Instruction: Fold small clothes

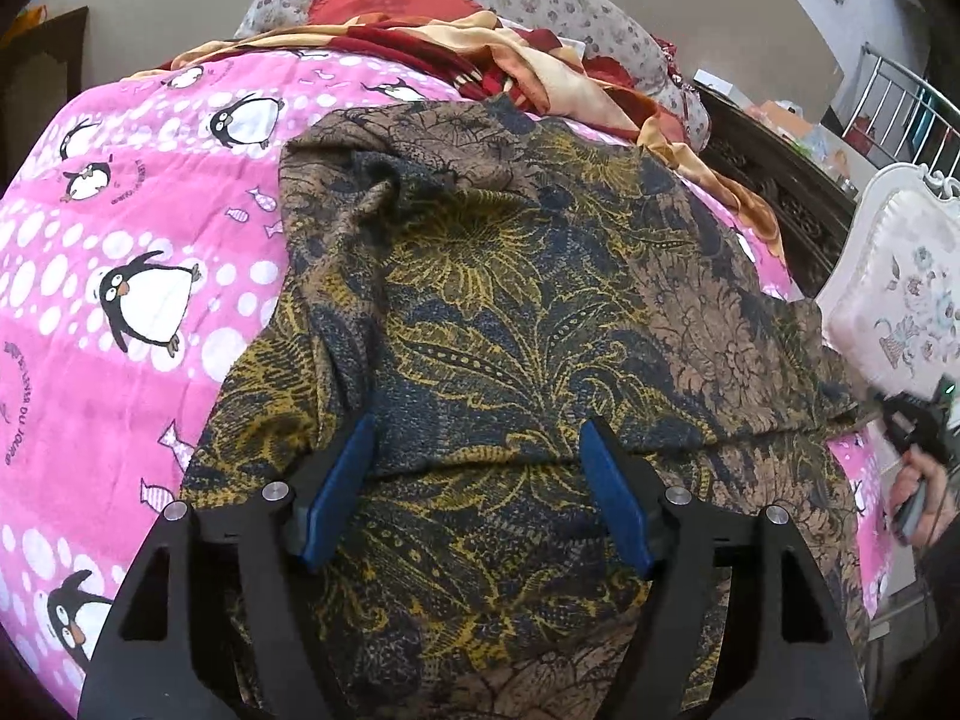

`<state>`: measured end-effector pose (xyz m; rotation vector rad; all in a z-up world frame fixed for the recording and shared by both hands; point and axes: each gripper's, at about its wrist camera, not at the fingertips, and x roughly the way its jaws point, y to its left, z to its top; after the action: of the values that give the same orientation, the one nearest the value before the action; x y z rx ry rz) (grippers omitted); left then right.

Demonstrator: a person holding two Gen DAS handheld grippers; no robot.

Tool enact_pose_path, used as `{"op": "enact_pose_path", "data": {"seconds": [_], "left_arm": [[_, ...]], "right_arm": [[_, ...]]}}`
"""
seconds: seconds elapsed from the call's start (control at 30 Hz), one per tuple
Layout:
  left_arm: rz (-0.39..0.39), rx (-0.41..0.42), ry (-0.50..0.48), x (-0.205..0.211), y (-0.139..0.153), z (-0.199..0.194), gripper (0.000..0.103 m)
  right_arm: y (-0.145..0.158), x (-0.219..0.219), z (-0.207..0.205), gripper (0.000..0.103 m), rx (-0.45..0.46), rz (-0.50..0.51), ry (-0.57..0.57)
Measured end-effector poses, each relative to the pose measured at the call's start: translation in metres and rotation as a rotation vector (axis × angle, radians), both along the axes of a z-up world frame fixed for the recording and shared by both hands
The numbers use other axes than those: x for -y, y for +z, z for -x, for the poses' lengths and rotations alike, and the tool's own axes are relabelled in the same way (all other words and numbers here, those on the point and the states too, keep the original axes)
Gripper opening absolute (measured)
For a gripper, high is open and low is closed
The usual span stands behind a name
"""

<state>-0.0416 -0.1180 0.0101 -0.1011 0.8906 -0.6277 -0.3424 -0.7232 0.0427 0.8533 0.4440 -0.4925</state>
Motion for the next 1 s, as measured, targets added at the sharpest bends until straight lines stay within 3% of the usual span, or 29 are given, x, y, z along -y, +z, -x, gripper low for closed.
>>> {"op": "enact_pose_path", "data": {"seconds": [0.27,0.4,0.53,0.6,0.73,0.9,1.0], "left_arm": [[0.006,-0.001,0.0,-0.001,0.0,0.0,0.071],[0.018,-0.005,0.0,-0.001,0.001,0.0,0.071],[0.024,-0.007,-0.001,-0.002,0.001,-0.001,0.071],[0.036,-0.01,-0.002,-0.004,0.0,-0.001,0.071],[0.066,-0.022,-0.003,-0.008,0.0,-0.002,0.071],[0.084,-0.029,-0.004,-0.01,-0.001,-0.003,0.071],[0.092,-0.032,-0.005,-0.012,-0.001,-0.003,0.071]], "right_arm": [[0.179,-0.015,0.015,0.005,0.026,0.391,0.022],[0.223,-0.045,0.006,0.005,0.088,0.463,0.101],[0.243,-0.114,-0.035,0.005,0.169,0.492,0.283],[0.243,-0.155,-0.063,0.005,0.213,0.478,0.385],[0.215,-0.231,-0.134,0.005,0.227,0.407,0.559],[0.123,-0.303,-0.226,0.005,0.1,0.287,0.675],[0.044,-0.336,-0.264,0.005,-0.061,0.247,0.718]]}}
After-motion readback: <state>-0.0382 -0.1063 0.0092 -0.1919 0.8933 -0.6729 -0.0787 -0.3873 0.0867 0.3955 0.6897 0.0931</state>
